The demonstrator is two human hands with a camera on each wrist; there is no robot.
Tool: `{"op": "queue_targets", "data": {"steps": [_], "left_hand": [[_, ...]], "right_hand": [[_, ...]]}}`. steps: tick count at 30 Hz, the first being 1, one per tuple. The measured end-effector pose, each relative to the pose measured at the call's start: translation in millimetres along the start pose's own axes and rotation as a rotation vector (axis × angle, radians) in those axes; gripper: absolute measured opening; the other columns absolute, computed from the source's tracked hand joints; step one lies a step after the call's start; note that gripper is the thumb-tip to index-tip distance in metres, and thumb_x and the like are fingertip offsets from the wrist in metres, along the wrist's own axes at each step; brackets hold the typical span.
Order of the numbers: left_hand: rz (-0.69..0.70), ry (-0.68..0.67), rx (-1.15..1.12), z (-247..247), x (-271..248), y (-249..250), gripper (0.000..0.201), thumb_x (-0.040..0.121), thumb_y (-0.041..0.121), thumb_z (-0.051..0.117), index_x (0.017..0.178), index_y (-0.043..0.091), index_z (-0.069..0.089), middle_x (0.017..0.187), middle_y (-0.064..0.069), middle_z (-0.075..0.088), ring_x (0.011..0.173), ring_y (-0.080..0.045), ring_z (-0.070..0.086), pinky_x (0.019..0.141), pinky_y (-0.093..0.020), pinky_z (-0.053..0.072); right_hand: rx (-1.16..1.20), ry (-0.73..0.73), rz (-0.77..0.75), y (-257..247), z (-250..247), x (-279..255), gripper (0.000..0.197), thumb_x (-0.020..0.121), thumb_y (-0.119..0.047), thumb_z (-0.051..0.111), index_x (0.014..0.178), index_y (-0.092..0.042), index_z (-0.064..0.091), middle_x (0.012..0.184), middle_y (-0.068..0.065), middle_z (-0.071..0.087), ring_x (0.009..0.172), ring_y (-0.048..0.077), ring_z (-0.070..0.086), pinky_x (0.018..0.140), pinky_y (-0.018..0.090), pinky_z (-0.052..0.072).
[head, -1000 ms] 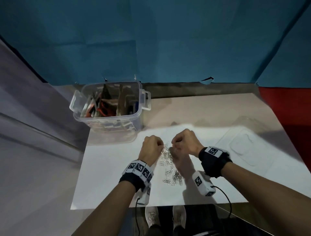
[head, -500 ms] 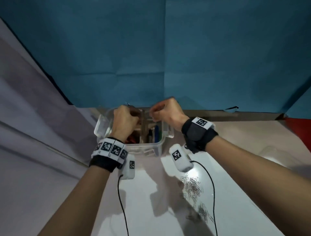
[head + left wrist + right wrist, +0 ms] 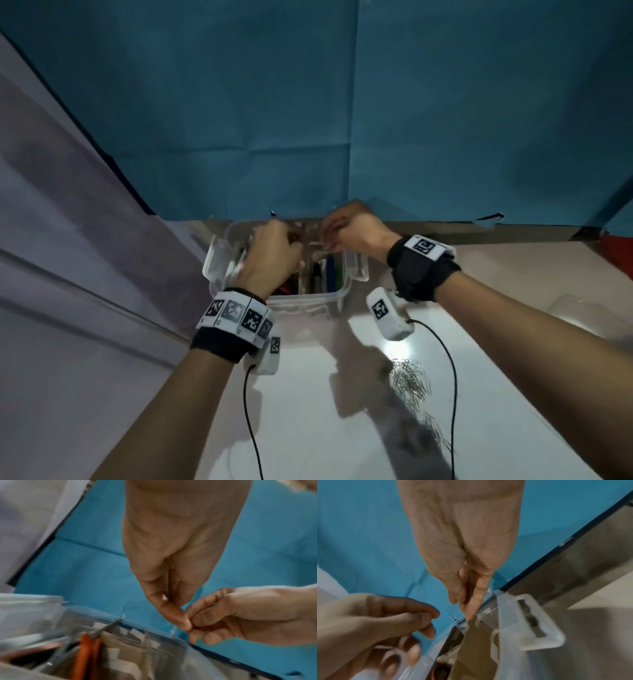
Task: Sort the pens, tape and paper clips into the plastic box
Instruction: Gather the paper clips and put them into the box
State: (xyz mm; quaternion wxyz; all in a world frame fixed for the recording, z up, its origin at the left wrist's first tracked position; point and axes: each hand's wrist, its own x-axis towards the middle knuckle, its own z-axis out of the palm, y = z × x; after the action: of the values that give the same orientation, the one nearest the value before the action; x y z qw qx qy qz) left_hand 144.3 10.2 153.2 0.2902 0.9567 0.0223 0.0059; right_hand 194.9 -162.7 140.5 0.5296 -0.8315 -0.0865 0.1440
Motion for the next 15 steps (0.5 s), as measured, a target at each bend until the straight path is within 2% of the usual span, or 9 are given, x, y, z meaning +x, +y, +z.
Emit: {"op": "queue_targets", "data": {"steps": [3, 5, 6, 8, 10, 12, 13, 15], "left_hand": [[0.139, -0.054, -0.15, 14.9, -40.5, 34.7, 0.015, 0.095, 0.009, 0.06, 0.094, 0.016, 0.073, 0.074, 0.002, 0.071, 0.054, -0.005, 0.068, 0.051, -0.024, 0.057], [0.203, -0.133, -0.204, 37.4, -60.4, 45.5, 0.015, 0.097, 0.01, 0.059, 0.094, 0.017, 0.072, 0.073, 0.004, 0.07, 0.054, -0.003, 0.066, 0.049, -0.021, 0.055], [0.223, -0.187, -0.2, 52.6, -69.1, 46.9, 0.015, 0.097, 0.011, 0.058, 0.093, 0.016, 0.071, 0.072, 0.002, 0.069, 0.054, -0.004, 0.066, 0.049, -0.023, 0.056], [0.238, -0.287, -0.114, 87.8, -80.4, 44.3, 0.018, 0.097, 0.011, 0.055, 0.093, 0.013, 0.072, 0.074, -0.002, 0.07, 0.062, -0.01, 0.068, 0.057, -0.034, 0.06], [0.195, -0.375, -0.013, 127.5, -84.9, 33.9, 0.022, 0.095, 0.012, 0.054, 0.107, 0.013, 0.073, 0.096, -0.008, 0.072, 0.084, -0.02, 0.07, 0.074, -0.041, 0.06], [0.158, -0.434, 0.088, 160.9, -90.1, 20.4, 0.033, 0.095, 0.014, 0.053, 0.125, 0.013, 0.066, 0.121, -0.01, 0.065, 0.109, -0.026, 0.063, 0.092, -0.044, 0.054], [0.154, -0.462, 0.131, 174.5, -94.9, 14.2, 0.036, 0.095, 0.016, 0.053, 0.129, 0.011, 0.062, 0.126, -0.011, 0.06, 0.116, -0.029, 0.058, 0.096, -0.045, 0.051], [0.163, -0.508, 0.196, 195.4, -112.4, 7.4, 0.032, 0.096, 0.021, 0.053, 0.125, 0.009, 0.057, 0.127, -0.011, 0.051, 0.119, -0.03, 0.049, 0.096, -0.044, 0.048]], "right_hand": [[0.008, -0.119, 0.06, 17.8, -32.4, -41.0, 0.012, 0.085, 0.009, 0.063, 0.094, 0.007, 0.072, 0.086, 0.029, 0.072, 0.069, 0.029, 0.069, 0.066, 0.034, 0.06], [-0.098, -0.248, 0.101, 41.0, -47.1, -66.4, 0.01, 0.089, 0.002, 0.065, 0.094, 0.003, 0.073, 0.086, 0.024, 0.073, 0.067, 0.024, 0.068, 0.064, 0.032, 0.058], [-0.159, -0.298, 0.142, 56.0, -51.0, -78.3, 0.01, 0.091, -0.002, 0.065, 0.094, 0.0, 0.074, 0.086, 0.021, 0.074, 0.069, 0.024, 0.07, 0.064, 0.03, 0.058], [-0.284, -0.388, 0.221, 89.7, -51.3, -95.3, 0.01, 0.092, -0.005, 0.064, 0.095, -0.002, 0.073, 0.088, 0.015, 0.074, 0.077, 0.027, 0.073, 0.067, 0.032, 0.06], [-0.508, -0.408, 0.21, 123.7, -44.3, -106.1, 0.017, 0.09, -0.005, 0.061, 0.102, -0.005, 0.074, 0.097, 0.011, 0.074, 0.087, 0.027, 0.071, 0.076, 0.034, 0.059], [-0.689, -0.331, 0.162, 149.9, -31.4, -116.7, 0.026, 0.089, -0.01, 0.059, 0.112, -0.004, 0.071, 0.115, 0.007, 0.071, 0.095, 0.022, 0.067, 0.085, 0.033, 0.055], [-0.7, -0.296, 0.142, 158.3, -23.0, -124.3, 0.025, 0.089, -0.013, 0.056, 0.107, -0.004, 0.071, 0.119, 0.007, 0.068, 0.097, 0.024, 0.066, 0.086, 0.034, 0.054], [-0.76, -0.306, 0.078, 174.4, -4.6, -140.8, 0.022, 0.089, -0.017, 0.051, 0.099, -0.007, 0.068, 0.113, 0.009, 0.063, 0.098, 0.03, 0.061, 0.087, 0.039, 0.051]]}}
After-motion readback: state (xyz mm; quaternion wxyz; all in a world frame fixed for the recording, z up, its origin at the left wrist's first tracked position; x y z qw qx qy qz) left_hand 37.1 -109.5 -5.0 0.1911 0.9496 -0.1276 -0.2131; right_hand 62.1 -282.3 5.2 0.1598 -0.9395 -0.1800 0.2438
